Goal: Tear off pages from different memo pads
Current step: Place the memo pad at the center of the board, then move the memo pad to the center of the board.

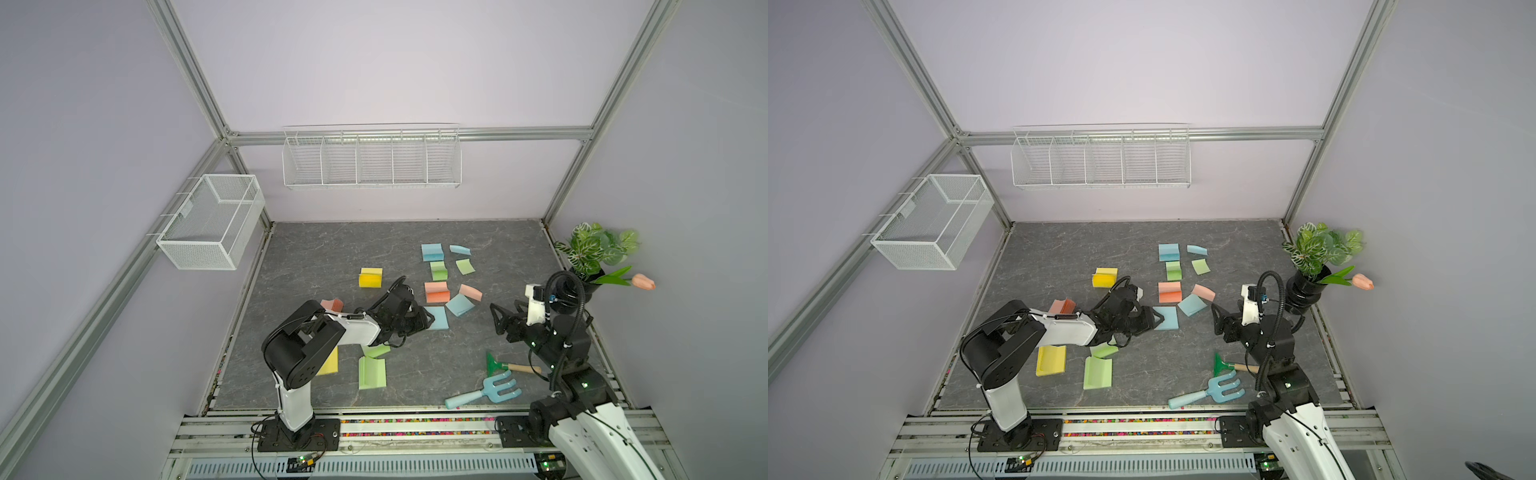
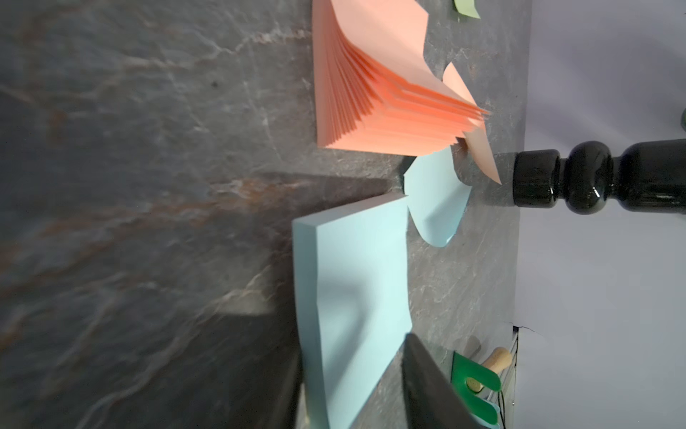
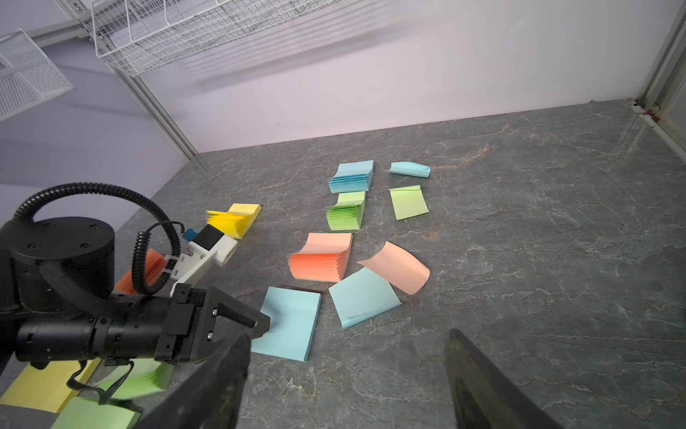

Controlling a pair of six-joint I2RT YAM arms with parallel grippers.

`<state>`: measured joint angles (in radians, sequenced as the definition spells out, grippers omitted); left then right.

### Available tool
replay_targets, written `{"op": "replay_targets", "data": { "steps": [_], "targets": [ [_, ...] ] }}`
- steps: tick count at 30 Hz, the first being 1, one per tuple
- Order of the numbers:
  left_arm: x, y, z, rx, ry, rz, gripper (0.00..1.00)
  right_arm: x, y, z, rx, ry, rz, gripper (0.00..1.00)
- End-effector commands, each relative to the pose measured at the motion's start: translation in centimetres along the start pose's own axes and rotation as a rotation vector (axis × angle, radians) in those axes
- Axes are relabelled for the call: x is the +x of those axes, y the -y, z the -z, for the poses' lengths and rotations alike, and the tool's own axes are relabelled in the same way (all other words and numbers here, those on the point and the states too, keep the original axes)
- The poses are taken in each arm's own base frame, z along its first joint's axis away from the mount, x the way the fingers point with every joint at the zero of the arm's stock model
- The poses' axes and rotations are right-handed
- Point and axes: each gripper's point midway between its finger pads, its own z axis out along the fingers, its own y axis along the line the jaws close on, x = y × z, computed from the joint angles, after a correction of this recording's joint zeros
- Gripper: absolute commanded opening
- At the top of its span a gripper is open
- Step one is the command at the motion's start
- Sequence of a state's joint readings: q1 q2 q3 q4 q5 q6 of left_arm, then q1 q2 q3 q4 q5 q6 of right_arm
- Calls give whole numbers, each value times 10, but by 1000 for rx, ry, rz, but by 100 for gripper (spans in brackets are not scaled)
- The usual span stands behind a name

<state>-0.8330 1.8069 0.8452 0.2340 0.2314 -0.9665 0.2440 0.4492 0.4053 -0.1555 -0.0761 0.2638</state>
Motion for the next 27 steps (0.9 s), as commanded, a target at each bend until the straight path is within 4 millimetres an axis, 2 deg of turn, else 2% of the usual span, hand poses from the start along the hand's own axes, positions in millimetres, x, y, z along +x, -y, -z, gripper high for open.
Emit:
{"op": "replay_targets", "data": {
  "steps": [1, 4, 7, 9, 12, 15, 17, 21, 27],
  "targets": [
    [-9, -13, 24, -133, 46, -43, 56, -1, -3, 2, -20, 27, -26, 92],
    [-20, -9, 56, -187, 113, -96, 62, -5, -1, 5, -17, 82, -63, 89],
    [-29, -8, 99, -248, 201, -149, 67, -4, 15, 11, 38, 174, -228, 89],
    [-33, -13, 128, -293, 258, -164, 69, -1, 18, 16, 32, 215, -259, 89],
    [-31, -33, 166, -368, 328, -152, 74, -2, -1, 22, -65, 222, -172, 89],
    [-24, -66, 193, -471, 383, -129, 77, 0, -12, 22, -105, 154, -134, 89],
    [-18, -84, 200, -505, 376, -106, 78, 7, -20, 16, -143, 76, -129, 89],
    [-4, -112, 196, -535, 325, -47, 78, 28, -31, -2, -163, -116, -119, 89],
    [7, -128, 169, -539, 256, -14, 79, 60, -36, -26, -110, -336, -73, 89]
  ]
}}
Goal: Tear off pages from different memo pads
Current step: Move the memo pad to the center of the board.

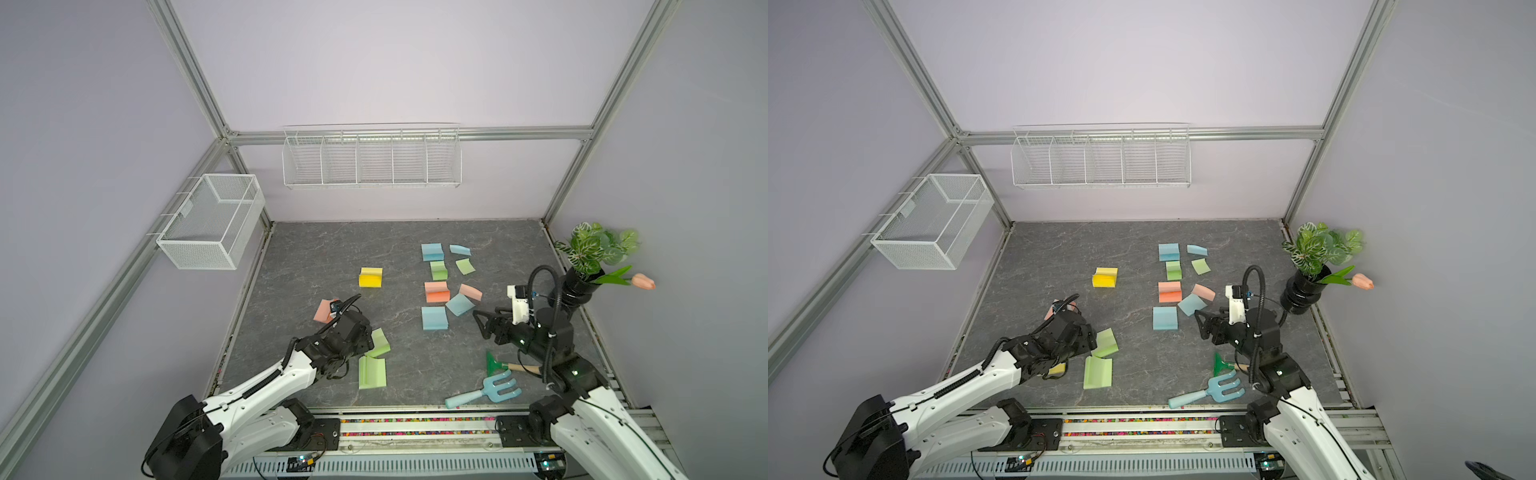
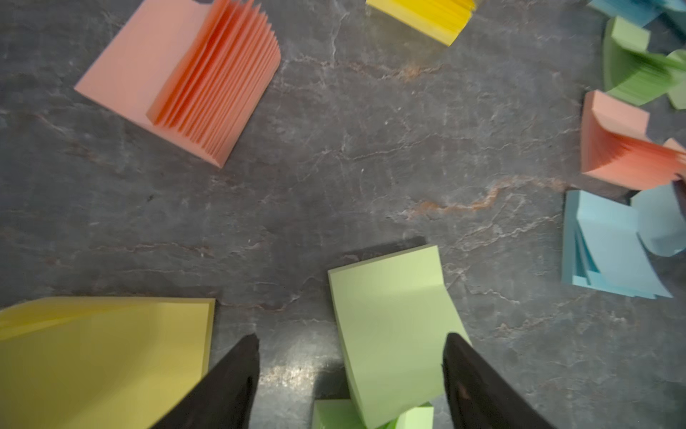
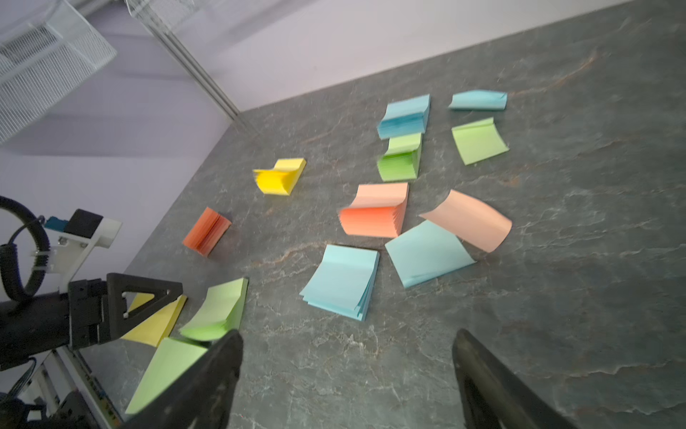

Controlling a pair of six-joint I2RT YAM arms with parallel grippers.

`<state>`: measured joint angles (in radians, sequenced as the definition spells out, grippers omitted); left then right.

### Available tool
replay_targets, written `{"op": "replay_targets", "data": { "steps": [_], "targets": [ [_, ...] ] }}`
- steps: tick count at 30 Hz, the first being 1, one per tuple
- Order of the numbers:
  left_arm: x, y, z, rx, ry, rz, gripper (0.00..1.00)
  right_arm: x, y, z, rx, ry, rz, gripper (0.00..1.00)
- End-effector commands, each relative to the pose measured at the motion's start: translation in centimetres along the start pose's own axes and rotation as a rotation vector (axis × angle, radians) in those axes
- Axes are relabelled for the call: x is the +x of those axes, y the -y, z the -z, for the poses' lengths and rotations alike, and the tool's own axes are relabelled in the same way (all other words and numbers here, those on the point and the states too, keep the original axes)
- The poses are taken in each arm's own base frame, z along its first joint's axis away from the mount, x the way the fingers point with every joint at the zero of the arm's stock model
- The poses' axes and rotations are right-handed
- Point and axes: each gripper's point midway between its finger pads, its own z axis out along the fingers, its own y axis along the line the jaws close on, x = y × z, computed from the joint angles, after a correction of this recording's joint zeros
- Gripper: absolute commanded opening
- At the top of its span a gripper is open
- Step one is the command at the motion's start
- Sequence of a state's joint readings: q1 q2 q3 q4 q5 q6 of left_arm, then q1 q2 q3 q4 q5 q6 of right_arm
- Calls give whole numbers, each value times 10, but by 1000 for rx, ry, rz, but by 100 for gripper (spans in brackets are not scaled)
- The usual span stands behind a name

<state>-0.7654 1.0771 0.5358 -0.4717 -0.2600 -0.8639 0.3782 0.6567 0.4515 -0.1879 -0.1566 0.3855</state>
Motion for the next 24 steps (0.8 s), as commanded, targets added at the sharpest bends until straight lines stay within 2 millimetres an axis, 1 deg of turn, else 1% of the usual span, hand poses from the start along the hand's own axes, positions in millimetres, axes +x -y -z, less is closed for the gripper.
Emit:
{"op": "replay_targets", "data": {
  "steps": [1, 6, 8, 10, 13, 16, 18, 20, 22, 24],
  "targets": [
    [4, 5, -13, -2, -30, 41, 78, 17, 4, -10, 35, -103, 25, 89],
    [11, 29, -34, 35, -115, 13, 75, 20, 1, -12, 37, -116, 41, 89],
    [14, 36, -43, 46, -136, 10, 69, 19, 1, -10, 40, -111, 47, 89],
    [18, 42, -47, 53, -139, -5, 63, 19, 2, -9, 47, -105, 52, 89],
    [20, 58, -44, 57, -116, -55, 61, 18, 3, -6, 54, -94, 61, 89],
    [30, 77, -45, 85, -140, -85, 57, 19, 4, -6, 57, -92, 64, 89],
    [38, 86, -48, 116, -171, -78, 55, 19, 3, -8, 57, -97, 65, 89],
    [47, 99, -50, 187, -207, -41, 51, 21, 3, -9, 59, -110, 68, 89],
    [55, 115, -49, 258, -235, -12, 50, 23, 3, -11, 61, -122, 73, 89],
    [57, 126, -45, 297, -242, -2, 50, 25, 2, -13, 64, -134, 78, 89]
  ]
}}
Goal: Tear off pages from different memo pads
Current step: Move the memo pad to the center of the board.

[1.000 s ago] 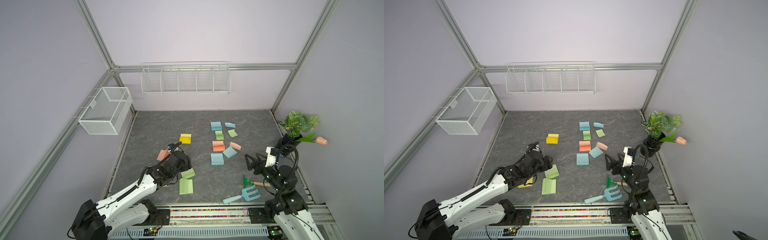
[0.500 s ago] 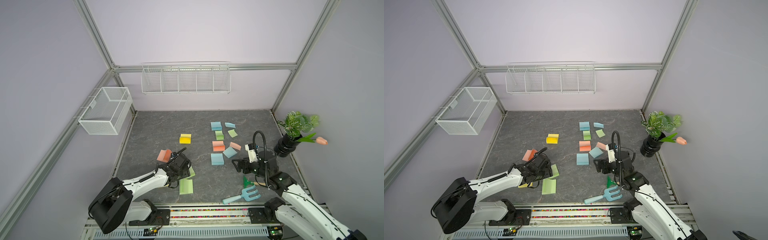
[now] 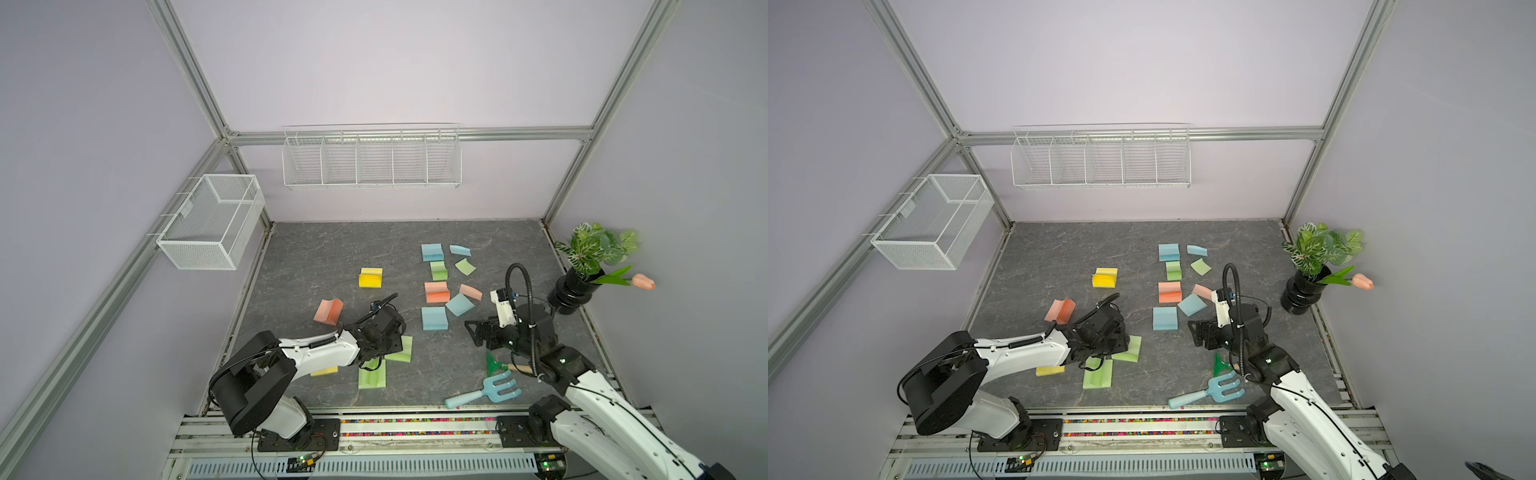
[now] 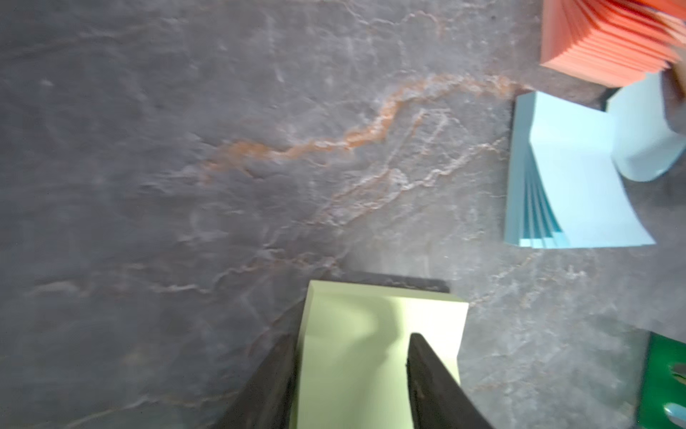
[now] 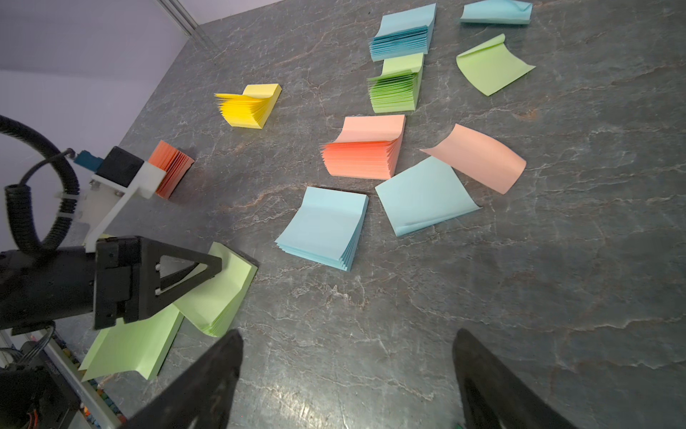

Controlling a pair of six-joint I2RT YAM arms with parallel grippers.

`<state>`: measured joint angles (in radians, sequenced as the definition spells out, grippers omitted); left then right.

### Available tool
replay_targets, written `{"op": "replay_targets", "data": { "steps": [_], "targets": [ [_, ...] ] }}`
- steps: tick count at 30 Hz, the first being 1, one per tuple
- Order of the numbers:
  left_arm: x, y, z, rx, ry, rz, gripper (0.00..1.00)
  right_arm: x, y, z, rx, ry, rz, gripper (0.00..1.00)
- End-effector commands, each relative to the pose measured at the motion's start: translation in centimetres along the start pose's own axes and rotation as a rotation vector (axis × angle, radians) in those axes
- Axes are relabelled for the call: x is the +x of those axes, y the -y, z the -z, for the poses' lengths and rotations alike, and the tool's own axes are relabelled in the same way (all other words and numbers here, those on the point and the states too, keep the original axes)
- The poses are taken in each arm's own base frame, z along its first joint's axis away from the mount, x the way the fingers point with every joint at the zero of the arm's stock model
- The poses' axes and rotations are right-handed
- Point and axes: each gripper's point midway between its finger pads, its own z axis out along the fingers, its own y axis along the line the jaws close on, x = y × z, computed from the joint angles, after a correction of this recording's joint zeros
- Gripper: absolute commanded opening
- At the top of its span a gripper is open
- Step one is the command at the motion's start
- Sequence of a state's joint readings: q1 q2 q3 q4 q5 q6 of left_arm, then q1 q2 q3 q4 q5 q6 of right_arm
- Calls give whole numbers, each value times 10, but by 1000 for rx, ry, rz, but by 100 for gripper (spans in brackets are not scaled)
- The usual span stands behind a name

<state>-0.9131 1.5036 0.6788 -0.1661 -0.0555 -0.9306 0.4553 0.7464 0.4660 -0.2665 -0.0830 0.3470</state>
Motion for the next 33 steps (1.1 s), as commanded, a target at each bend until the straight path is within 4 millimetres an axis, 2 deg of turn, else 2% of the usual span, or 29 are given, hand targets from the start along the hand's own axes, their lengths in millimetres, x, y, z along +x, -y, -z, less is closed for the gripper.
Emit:
{"op": "replay_targets", "data": {
  "steps": [1, 7, 11, 19, 26, 33],
  "targets": [
    [8, 30, 0, 116, -30, 42, 50, -6, -4, 0, 7, 4, 31, 89],
    [9, 60, 9, 201, -34, 30, 50, 3, -7, -8, 31, -57, 83, 89],
    [10, 64, 14, 227, -35, 30, 50, 10, -12, -12, 40, -101, 128, 89],
    [-4, 42, 45, 115, 45, -100, 54, 34, -31, -20, 21, -221, 220, 89],
    [-6, 32, 77, 131, 100, -262, 54, 75, -58, -23, -41, -377, 325, 89],
    [-8, 8, 88, 61, 145, -307, 54, 98, -79, -39, -71, -461, 373, 89]
  ]
}}
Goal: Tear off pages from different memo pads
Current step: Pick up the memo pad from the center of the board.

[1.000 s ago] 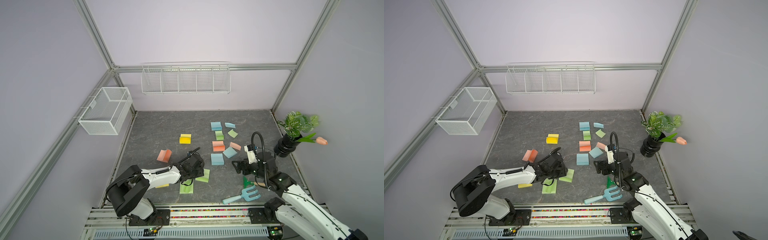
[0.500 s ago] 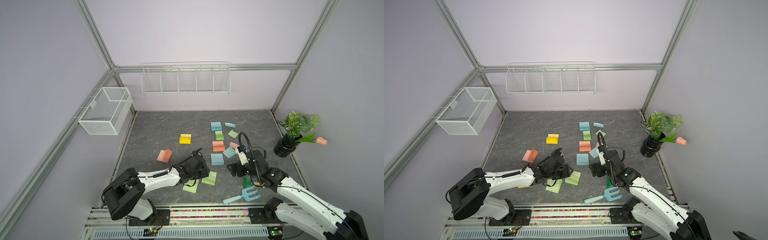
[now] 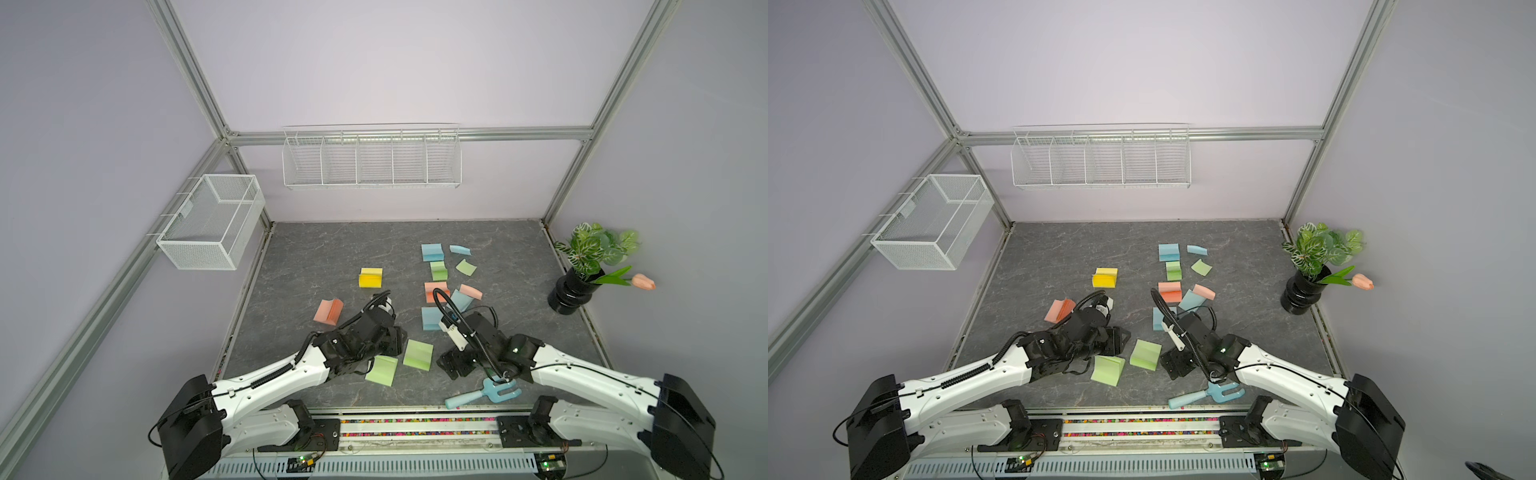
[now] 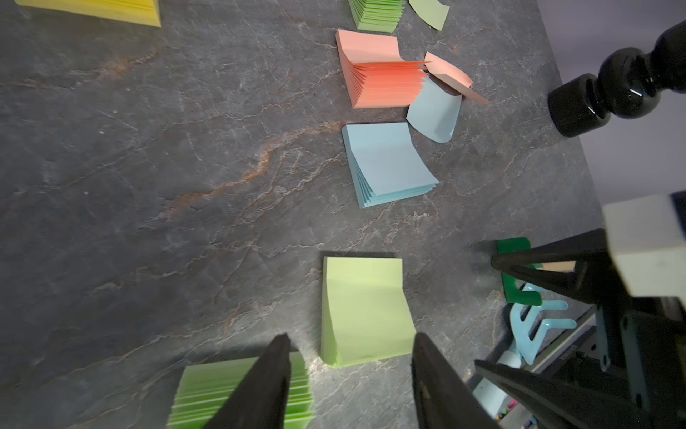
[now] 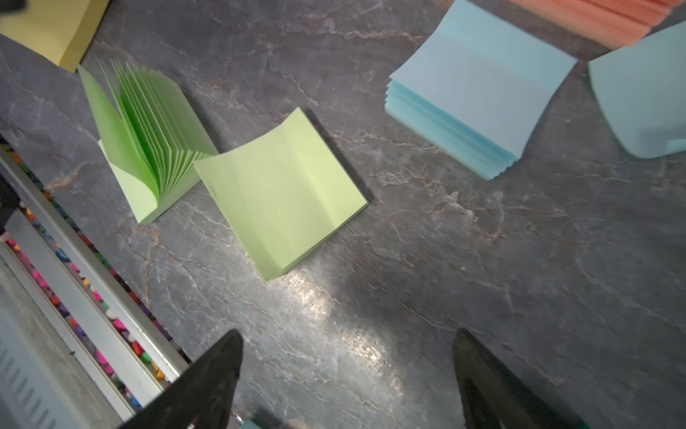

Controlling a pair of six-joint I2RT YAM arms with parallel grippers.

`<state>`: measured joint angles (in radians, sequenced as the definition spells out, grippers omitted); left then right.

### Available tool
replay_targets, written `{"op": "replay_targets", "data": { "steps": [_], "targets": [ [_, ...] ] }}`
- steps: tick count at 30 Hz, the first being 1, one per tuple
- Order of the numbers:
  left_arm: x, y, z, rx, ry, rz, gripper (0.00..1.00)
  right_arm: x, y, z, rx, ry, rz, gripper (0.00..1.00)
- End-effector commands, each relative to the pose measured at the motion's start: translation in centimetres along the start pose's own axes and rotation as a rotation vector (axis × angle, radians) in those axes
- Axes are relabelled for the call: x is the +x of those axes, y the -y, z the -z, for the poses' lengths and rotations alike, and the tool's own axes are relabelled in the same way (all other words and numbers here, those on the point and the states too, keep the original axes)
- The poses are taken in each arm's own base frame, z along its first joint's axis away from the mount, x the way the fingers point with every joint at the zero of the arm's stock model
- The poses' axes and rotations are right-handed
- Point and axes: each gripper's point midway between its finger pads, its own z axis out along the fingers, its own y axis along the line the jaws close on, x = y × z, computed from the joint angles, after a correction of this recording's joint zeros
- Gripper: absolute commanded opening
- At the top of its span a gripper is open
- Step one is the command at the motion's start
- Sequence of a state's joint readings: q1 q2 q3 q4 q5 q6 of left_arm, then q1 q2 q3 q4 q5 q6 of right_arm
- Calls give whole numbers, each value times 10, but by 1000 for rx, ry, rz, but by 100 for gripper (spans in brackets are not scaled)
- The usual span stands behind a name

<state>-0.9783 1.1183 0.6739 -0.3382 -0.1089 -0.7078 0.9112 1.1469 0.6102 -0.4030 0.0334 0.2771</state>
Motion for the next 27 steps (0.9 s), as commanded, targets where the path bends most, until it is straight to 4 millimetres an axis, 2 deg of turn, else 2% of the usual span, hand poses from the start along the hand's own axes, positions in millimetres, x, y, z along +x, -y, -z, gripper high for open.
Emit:
{"op": "replay_targets", "data": {
  "steps": [1, 6, 15, 23, 27],
  "targets": [
    [13, -24, 2, -88, -15, -56, 54, -9, -8, -7, -9, -8, 1, 89],
    [17, -29, -1, -91, -12, -47, 54, -16, -10, -18, 1, -30, -9, 89],
    [21, -24, -6, -58, -22, -55, 54, -14, -10, -32, 12, -79, -12, 89],
    [28, -3, -13, 54, -67, -125, 53, -20, 13, -34, 148, -56, -19, 89],
    [33, 3, -17, 82, -96, -151, 53, -27, 15, -32, 167, -29, -26, 89]
  ]
}}
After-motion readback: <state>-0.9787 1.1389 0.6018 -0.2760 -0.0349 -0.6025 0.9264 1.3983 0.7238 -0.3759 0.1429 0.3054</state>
